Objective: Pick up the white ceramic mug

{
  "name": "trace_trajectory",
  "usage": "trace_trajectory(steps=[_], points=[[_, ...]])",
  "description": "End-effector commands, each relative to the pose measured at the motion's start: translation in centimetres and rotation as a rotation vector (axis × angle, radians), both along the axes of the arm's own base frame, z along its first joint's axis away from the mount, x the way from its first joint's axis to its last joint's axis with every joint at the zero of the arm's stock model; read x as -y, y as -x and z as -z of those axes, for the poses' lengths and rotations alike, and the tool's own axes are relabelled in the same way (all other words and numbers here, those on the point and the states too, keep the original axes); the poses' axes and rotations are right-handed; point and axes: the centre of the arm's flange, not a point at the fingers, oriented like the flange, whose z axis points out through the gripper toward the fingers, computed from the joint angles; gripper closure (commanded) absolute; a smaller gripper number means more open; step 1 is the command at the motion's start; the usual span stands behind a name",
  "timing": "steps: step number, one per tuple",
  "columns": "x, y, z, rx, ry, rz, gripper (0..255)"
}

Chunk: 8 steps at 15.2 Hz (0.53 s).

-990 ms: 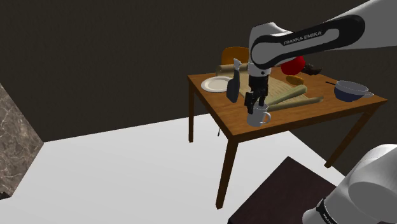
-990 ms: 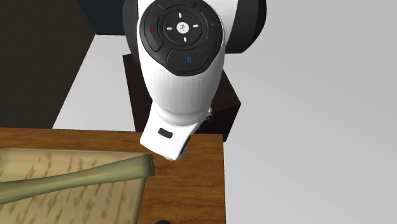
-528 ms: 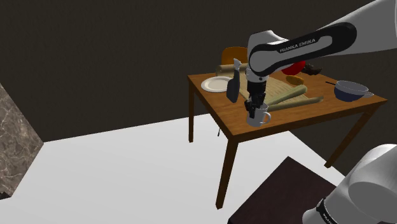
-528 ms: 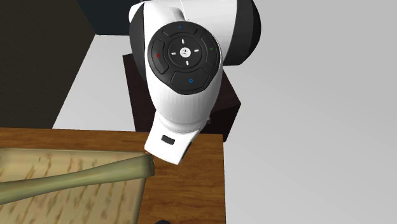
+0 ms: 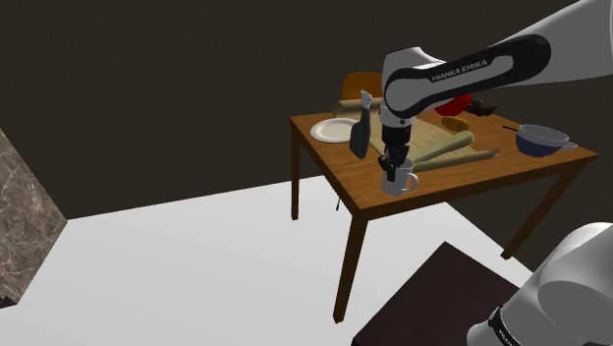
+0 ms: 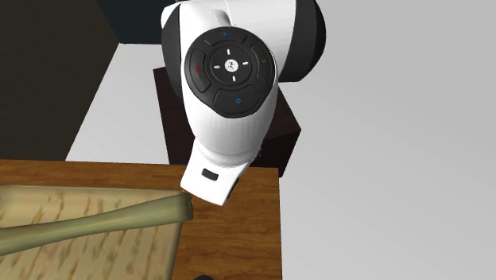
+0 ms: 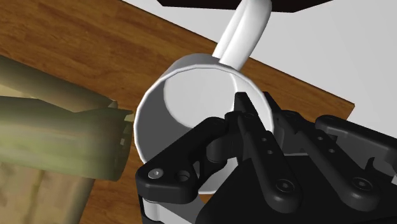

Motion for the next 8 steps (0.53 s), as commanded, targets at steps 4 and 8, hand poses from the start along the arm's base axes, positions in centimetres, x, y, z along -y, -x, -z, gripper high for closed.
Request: trace_trajectory(steps=[4,8], points=[[0.0,0.0,-2.1,0.000,0.000,0.000,255],[0.0,0.0,-4.2,0.000,0.000,0.000,255]])
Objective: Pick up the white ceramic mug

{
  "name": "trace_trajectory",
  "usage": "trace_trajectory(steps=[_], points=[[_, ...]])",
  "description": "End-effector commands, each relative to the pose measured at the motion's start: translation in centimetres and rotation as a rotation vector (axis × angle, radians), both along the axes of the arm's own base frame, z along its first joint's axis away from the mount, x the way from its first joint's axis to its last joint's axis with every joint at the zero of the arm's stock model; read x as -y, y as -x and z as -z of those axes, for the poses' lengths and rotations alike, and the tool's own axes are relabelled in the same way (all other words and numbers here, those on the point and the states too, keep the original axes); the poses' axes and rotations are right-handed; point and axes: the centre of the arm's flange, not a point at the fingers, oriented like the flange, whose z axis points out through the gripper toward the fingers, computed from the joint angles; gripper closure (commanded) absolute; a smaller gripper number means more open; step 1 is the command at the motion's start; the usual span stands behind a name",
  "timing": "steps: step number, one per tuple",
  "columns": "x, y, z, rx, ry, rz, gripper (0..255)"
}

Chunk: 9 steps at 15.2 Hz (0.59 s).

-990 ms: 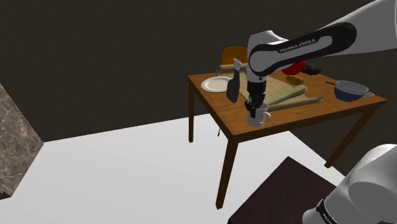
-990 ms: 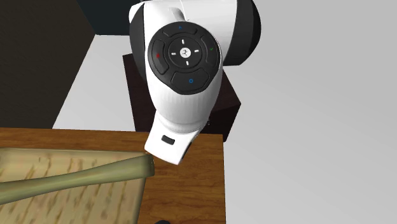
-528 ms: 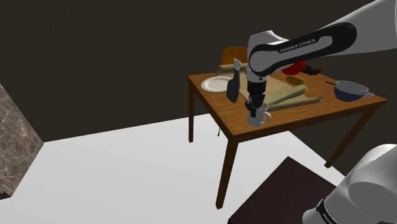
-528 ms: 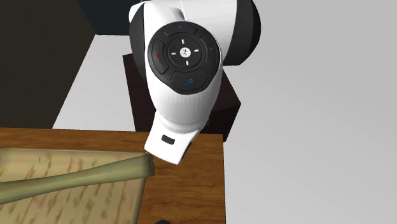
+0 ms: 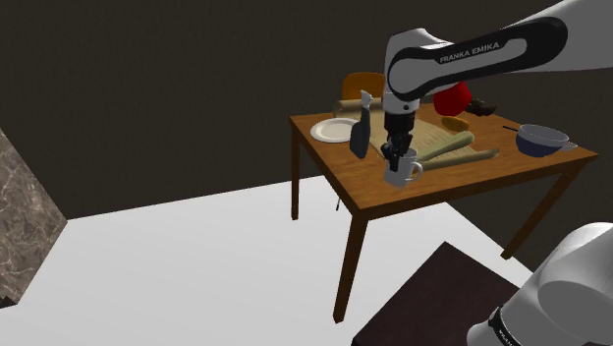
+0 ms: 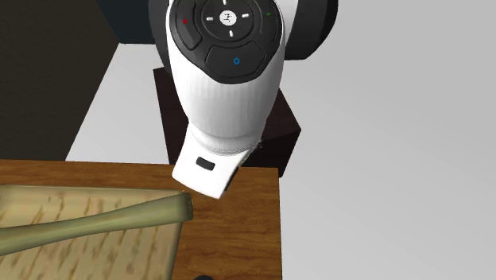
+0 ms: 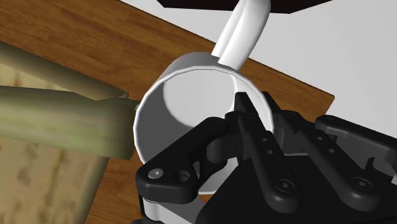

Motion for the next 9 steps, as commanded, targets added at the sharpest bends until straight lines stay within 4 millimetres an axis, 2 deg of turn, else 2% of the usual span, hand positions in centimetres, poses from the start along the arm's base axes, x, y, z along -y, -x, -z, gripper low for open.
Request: trace_trajectory(steps=[1,7,9], points=[[0.1,0.1,-1.1,0.000,0.000,0.000,255],[0.1,0.1,-4.3,0.000,0.000,0.000,255],[0.1,0.1,-4.4,0.000,0.000,0.000,255]])
